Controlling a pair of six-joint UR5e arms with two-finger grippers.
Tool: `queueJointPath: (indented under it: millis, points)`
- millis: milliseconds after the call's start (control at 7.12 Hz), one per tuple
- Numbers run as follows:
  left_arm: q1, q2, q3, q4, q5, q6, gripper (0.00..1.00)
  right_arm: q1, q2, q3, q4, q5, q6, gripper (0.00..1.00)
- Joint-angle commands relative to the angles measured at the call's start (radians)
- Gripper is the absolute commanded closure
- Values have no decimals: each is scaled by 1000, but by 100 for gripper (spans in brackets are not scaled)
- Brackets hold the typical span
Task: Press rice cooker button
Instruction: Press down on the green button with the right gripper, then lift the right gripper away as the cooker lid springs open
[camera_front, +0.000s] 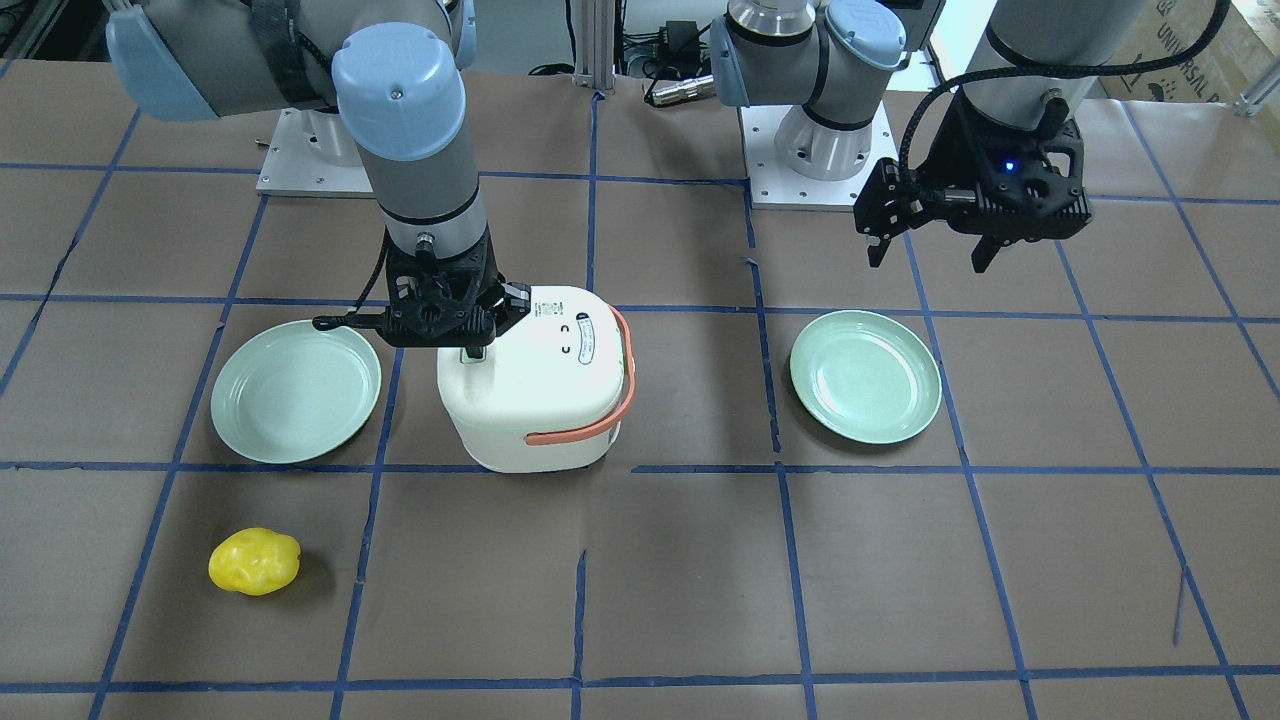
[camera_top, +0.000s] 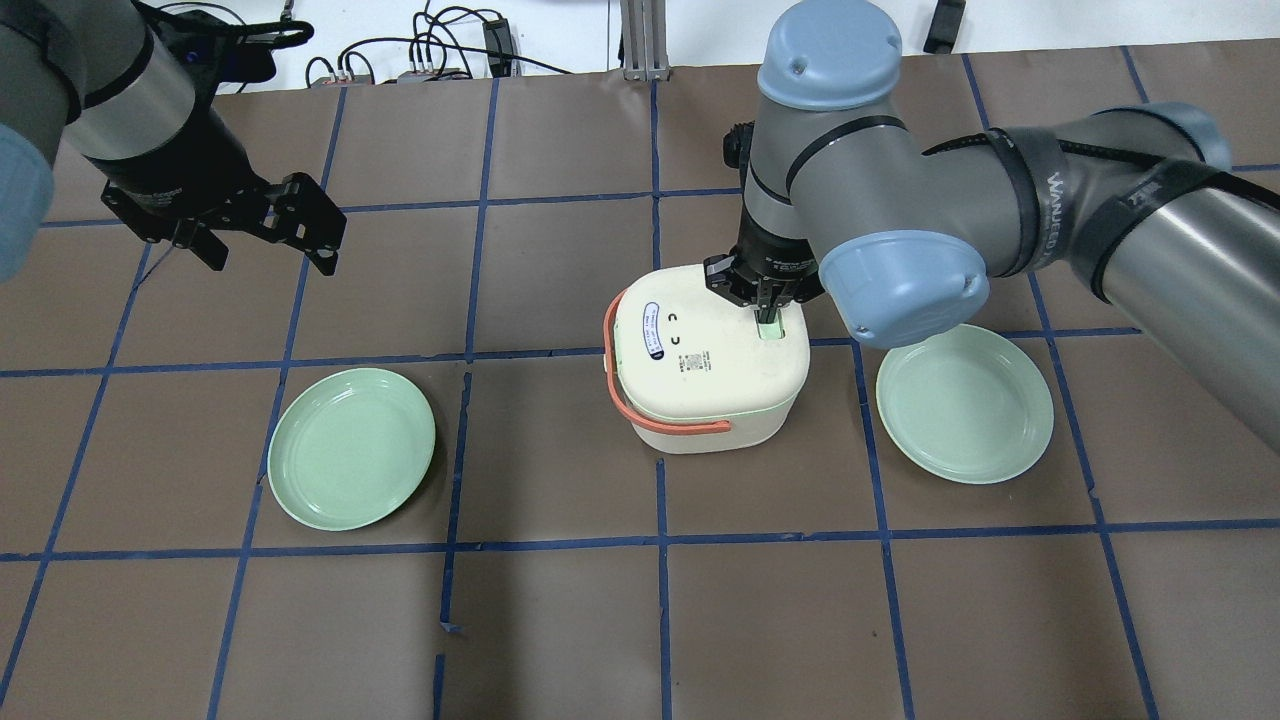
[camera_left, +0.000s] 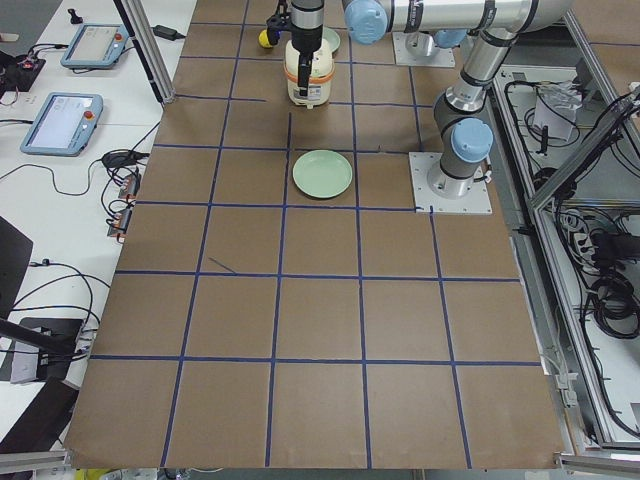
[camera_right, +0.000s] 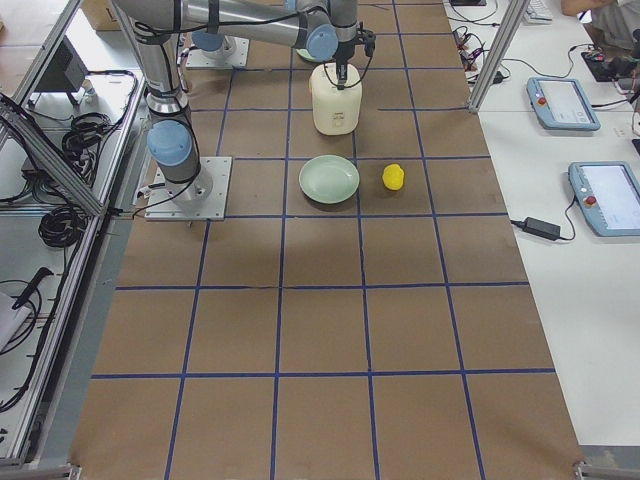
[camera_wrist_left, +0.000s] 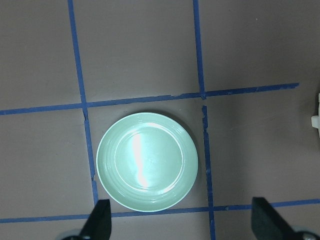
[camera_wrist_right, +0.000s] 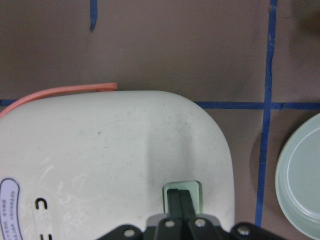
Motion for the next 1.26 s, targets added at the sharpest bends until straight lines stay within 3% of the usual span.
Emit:
queueJointPath:
  millis: [0,281,421,561,982,1123]
  points:
    - [0,0,0,0,0,0,0,-2,-16,-27,29,-1,-5,90]
    - [0,0,0,0,0,0,0,-24,-21,-131,178,-1,-15,88]
    - [0,0,0,0,0,0,0,-44,-15,-185,247,-4,-23,82]
    - [0,0,0,0,0,0,0,-84,-20,-211,291,-9,-47,58]
    - [0,0,0,0,0,0,0,-176,-58,-218,338,-6,-136,13]
    - [0,0,0,0,0,0,0,-208,-70,-216,340,-4,-193,3]
